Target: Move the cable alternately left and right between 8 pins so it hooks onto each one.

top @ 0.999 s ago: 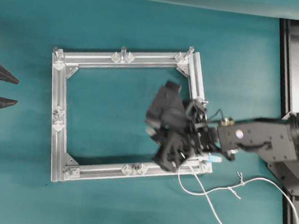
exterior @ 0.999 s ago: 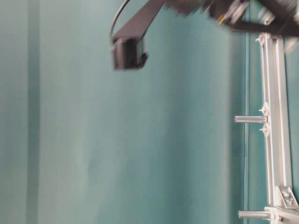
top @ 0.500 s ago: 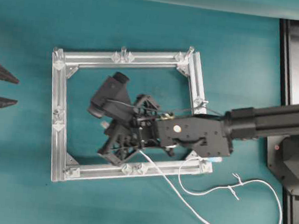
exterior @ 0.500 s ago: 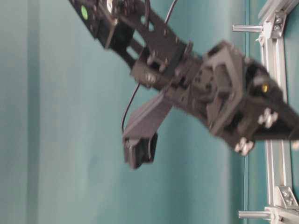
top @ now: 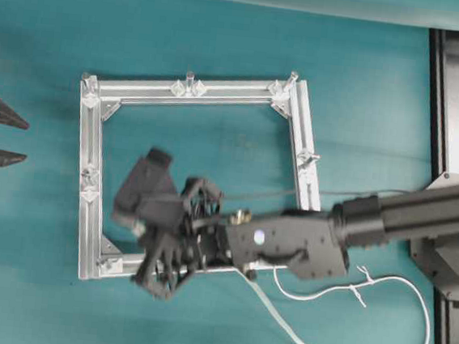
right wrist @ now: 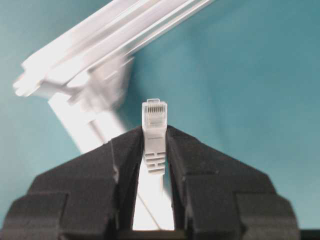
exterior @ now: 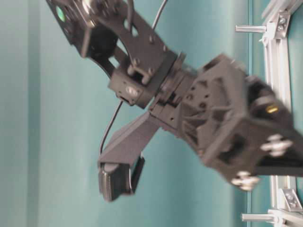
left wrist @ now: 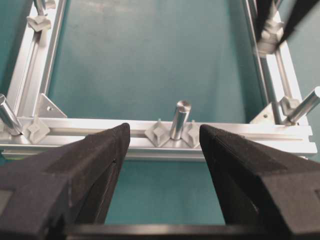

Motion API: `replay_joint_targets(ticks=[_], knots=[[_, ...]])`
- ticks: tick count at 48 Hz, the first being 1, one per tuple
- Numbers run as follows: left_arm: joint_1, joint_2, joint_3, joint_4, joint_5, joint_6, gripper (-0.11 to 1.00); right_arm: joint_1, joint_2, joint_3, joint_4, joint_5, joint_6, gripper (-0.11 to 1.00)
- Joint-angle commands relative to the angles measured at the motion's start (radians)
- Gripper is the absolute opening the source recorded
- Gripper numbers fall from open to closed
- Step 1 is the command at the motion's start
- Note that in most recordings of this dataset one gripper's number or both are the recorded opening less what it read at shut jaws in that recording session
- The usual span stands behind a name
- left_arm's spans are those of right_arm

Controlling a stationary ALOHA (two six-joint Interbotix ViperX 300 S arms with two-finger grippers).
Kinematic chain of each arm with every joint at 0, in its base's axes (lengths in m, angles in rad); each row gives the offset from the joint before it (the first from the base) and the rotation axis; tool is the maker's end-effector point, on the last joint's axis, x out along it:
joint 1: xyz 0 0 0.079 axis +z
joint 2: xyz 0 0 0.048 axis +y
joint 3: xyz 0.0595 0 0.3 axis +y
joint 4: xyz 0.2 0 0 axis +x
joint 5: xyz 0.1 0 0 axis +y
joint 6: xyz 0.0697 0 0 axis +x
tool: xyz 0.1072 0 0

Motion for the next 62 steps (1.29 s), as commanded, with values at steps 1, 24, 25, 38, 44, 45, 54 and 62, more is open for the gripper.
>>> replay_joint_targets(ticks=[1, 24, 25, 38, 44, 45, 54, 62], knots=[[-0.003, 0.003, -0.014, 0.003, -0.006, 0.009, 0.70, 0.040, -0.008, -0.038, 0.021, 0.012, -0.003, 0.16], [-0.002, -0.396, 0.078, 0.003, 0.167, 0.000, 0.70, 0.186, 0.117, -0.239, 0.080, 0.025, 0.008, 0.16], [-0.002, -0.410, 0.078, 0.003, 0.187, 0.000, 0.70, 0.192, 0.129, -0.262, 0.081, 0.032, 0.008, 0.16], [-0.002, -0.417, 0.089, 0.003, 0.189, -0.005, 0.70, 0.198, 0.259, -0.466, 0.091, 0.112, 0.009, 0.16], [-0.002, -0.411, 0.092, 0.003, 0.183, -0.005, 0.70, 0.186, 0.311, -0.566, 0.092, 0.158, 0.009, 0.16], [-0.002, -0.411, 0.092, 0.003, 0.183, -0.005, 0.70, 0.184, 0.318, -0.580, 0.091, 0.164, 0.009, 0.16], [-0.002, -0.411, 0.100, 0.003, 0.172, -0.005, 0.70, 0.153, 0.373, -0.690, 0.091, 0.230, 0.009, 0.16], [-0.002, -0.411, 0.100, 0.002, 0.172, -0.005, 0.70, 0.101, 0.411, -0.755, 0.091, 0.253, 0.009, 0.16]])
